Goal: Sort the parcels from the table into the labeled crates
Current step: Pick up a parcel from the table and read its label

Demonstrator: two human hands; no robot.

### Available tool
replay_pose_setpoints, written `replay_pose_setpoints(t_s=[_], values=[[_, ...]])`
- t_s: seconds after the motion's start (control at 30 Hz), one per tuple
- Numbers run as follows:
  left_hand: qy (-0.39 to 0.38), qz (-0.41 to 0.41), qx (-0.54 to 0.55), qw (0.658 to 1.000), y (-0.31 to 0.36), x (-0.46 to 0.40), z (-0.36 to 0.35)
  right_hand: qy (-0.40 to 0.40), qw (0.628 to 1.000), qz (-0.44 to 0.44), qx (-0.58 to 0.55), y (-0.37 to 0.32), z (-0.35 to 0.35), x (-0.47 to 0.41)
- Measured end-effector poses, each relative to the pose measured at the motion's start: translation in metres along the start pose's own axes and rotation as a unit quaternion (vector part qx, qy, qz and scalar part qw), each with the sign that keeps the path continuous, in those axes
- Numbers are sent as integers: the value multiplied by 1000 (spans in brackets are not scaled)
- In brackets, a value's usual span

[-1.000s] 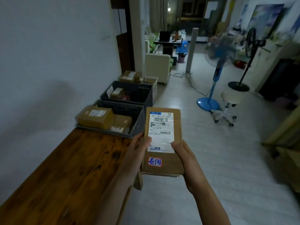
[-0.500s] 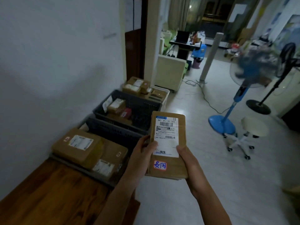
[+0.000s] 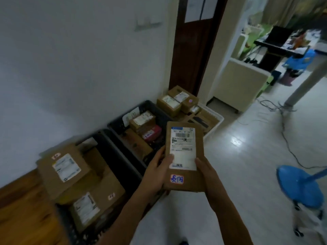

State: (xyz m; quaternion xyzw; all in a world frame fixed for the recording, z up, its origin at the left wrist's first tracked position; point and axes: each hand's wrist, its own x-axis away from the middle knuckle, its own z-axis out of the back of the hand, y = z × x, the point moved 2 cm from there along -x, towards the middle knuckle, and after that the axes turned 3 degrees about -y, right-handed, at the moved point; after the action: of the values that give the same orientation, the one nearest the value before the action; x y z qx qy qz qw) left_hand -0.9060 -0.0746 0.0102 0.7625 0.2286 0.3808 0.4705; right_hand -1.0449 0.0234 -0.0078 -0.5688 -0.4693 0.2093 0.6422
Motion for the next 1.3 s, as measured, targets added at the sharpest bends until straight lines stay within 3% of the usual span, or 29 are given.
replay_pose_setpoints(t_s=[0.27, 0.5, 0.83, 0.97, 1.07, 1.17, 1.23, 1.3], values=[[135, -12, 34, 990, 12, -115, -30, -121, 988, -53, 84, -48, 32, -148], [240, 9, 13, 971, 4, -222, 18, -190, 961, -105, 172, -39, 2, -280], [405, 97, -126, 901, -43, -273, 88, -334, 855, -165, 361, 8, -67, -389], [454, 128, -163, 867, -54, -285, 98, -388, 820, -143, 396, 28, -93, -419], [437, 145, -221, 860, -59, -297, 103, -415, 803, -140, 404, 50, -103, -434], [348, 182, -370, 842, -71, -306, 102, -418, 808, -137, 392, 69, -106, -436], [287, 231, -453, 812, -77, -304, 99, -413, 814, -132, 386, 78, -104, -434], [221, 253, -557, 760, -84, -300, 102, -421, 807, -125, 394, 90, -105, -434]])
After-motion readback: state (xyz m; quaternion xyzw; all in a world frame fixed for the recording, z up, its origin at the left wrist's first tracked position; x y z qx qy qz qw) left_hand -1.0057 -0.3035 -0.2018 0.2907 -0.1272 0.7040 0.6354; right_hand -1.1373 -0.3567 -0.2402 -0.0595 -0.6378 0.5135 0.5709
